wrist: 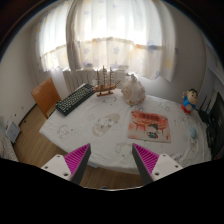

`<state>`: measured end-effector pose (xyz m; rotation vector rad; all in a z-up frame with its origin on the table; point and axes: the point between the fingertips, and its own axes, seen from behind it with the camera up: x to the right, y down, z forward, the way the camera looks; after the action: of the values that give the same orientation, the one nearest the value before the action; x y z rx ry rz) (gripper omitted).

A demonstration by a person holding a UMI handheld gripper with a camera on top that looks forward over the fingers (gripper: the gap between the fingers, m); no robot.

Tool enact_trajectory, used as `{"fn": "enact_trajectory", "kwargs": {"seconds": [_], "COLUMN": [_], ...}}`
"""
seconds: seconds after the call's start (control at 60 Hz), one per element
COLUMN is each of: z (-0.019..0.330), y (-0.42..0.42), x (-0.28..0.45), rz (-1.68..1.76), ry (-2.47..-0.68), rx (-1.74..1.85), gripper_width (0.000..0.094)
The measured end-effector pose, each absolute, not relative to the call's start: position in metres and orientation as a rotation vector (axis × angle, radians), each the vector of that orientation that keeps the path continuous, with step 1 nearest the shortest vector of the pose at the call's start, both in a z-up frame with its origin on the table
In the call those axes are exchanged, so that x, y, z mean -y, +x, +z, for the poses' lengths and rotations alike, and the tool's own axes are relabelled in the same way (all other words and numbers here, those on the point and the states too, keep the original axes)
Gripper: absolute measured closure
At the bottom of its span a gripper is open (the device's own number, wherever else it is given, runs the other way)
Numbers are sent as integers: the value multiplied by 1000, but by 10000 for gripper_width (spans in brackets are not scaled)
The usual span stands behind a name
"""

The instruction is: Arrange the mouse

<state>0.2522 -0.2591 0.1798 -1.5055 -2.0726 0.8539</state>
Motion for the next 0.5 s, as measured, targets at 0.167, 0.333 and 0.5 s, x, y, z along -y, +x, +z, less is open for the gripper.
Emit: {"fn": "enact_trajectory", "kwargs": {"seconds": [0.167,0.333,0.5], "z": [176,169,165], "y": [243,231,220], "x": [240,203,154], "rz": [837,798,750], "ry": [-1524,-1575,-1608], "rx": [2037,1984,1927], "gripper_width": [79,78,75]}}
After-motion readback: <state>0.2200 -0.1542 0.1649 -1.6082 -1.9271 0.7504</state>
